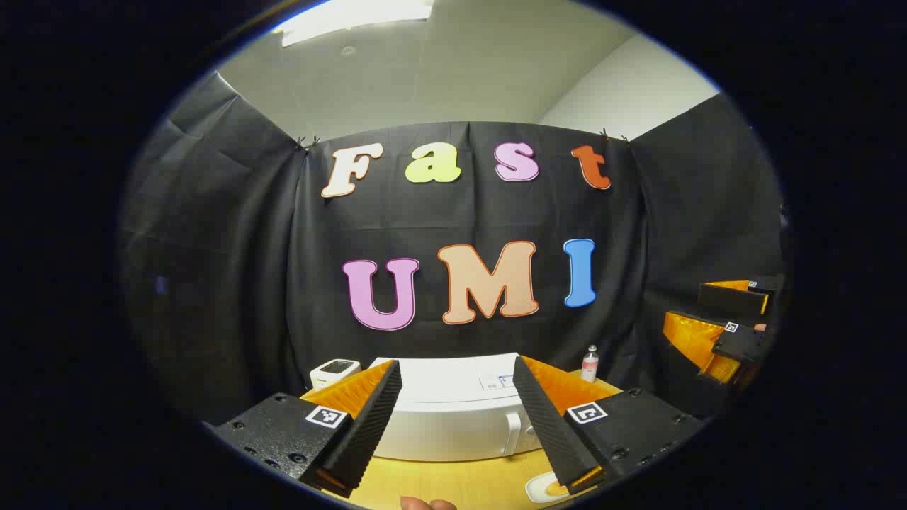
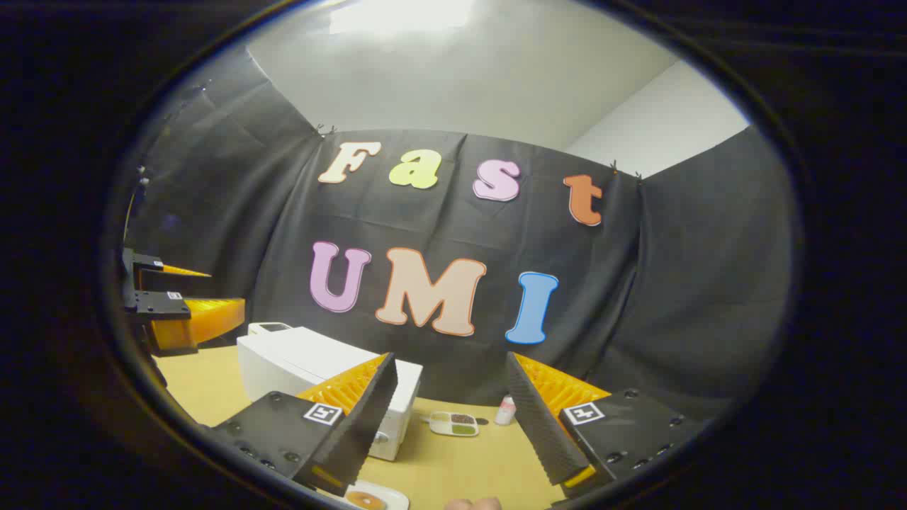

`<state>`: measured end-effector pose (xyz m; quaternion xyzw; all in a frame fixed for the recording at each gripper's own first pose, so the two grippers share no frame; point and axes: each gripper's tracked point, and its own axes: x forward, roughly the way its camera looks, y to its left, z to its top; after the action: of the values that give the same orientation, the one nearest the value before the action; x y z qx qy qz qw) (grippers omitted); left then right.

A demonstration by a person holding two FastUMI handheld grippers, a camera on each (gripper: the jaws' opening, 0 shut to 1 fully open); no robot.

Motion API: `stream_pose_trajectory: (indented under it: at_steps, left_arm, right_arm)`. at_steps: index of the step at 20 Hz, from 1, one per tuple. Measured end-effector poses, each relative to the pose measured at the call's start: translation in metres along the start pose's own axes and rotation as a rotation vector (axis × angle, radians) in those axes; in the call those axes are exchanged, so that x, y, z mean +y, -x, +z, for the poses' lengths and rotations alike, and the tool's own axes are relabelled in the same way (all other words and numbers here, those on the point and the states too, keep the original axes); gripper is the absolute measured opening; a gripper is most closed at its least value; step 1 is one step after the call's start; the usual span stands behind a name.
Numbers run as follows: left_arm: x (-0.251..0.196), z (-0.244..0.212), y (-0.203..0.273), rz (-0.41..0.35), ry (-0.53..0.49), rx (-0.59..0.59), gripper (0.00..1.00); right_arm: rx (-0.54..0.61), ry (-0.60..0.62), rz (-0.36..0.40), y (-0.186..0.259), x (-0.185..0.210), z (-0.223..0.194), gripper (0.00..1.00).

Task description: Open the microwave oven with the left hand, put the food in, and close the microwave oven.

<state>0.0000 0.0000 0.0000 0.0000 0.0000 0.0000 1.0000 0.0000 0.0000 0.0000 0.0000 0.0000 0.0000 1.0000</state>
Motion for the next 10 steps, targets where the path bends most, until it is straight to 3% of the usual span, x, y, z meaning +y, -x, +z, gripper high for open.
stream_pose_trajectory:
  at_steps: [6,10]
  left_arm:
    - [-0.017,0.002,0.004,0.009,-0.006,0.016,0.97]
    - [-0.021,0.004,0.006,0.011,-0.036,0.026,0.97]
  right_arm:
    - [0.010,-0.003,-0.002,-0.006,-0.016,-0.006,0.96]
    - [-0.043,-0.008,0.006,-0.009,-0.016,0.010,0.97]
